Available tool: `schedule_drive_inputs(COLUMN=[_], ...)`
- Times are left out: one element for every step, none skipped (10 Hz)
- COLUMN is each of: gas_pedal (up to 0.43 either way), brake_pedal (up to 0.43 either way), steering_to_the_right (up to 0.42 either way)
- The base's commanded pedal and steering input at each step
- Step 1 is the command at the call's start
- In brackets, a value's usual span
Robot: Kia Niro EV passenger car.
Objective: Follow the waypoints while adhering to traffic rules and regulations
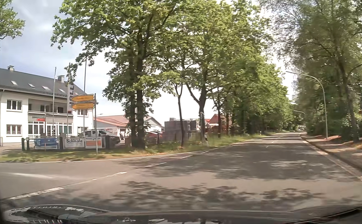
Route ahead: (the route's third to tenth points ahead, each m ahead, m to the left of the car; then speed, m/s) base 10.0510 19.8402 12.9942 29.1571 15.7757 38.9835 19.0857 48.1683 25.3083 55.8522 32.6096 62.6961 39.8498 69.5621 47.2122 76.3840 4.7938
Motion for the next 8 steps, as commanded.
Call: schedule_drive_inputs(gas_pedal=[0.13,0.13,0.13,0.13,0.13,0.15,0.15,0.157], brake_pedal=[0.0,0.0,0.0,0.0,0.0,0.0,0.0,0.0], steering_to_the_right=[-0.483,-0.5,-0.517,-0.53,-0.548,-0.561,-0.57,-0.579])
